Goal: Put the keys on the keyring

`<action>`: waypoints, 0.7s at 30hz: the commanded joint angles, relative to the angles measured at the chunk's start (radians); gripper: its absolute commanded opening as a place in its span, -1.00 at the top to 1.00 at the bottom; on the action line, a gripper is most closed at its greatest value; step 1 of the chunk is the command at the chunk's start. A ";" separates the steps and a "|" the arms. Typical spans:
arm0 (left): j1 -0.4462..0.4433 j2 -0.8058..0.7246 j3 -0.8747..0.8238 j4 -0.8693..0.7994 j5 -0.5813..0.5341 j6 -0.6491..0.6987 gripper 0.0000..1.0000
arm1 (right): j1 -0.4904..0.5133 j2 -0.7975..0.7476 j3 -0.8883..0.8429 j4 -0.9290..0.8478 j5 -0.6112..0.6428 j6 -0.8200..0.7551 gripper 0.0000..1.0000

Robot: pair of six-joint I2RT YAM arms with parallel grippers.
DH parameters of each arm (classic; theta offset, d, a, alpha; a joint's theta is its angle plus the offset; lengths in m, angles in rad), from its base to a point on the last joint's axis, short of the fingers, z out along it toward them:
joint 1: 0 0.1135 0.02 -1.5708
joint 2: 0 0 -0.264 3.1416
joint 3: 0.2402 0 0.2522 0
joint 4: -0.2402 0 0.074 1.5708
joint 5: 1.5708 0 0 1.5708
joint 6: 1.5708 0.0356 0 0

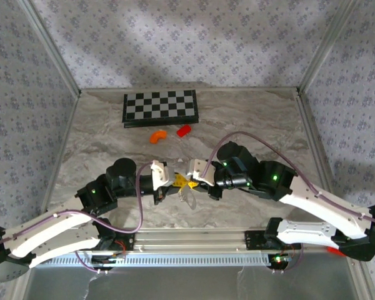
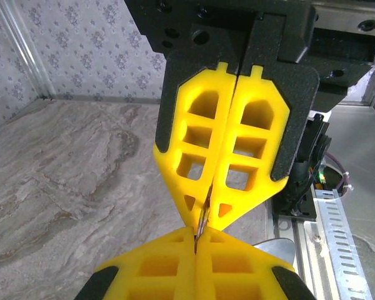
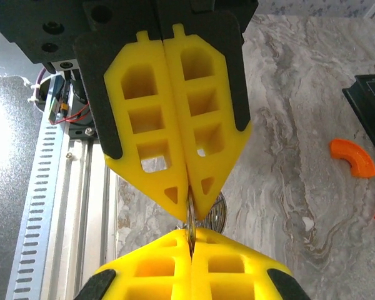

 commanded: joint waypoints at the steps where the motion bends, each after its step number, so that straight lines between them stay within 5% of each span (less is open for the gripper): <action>1: -0.001 -0.069 -0.009 0.126 0.001 -0.032 1.00 | 0.006 -0.044 0.002 0.036 0.013 0.021 0.60; 5: 0.001 -0.088 -0.033 0.216 0.028 -0.054 1.00 | 0.002 -0.083 -0.041 0.121 0.011 0.049 0.45; 10: 0.002 -0.083 -0.043 0.282 0.065 -0.078 1.00 | 0.004 -0.109 -0.063 0.164 0.005 0.061 0.64; 21: 0.002 -0.110 -0.064 0.288 0.092 -0.098 1.00 | 0.004 -0.150 -0.108 0.235 -0.034 0.070 0.36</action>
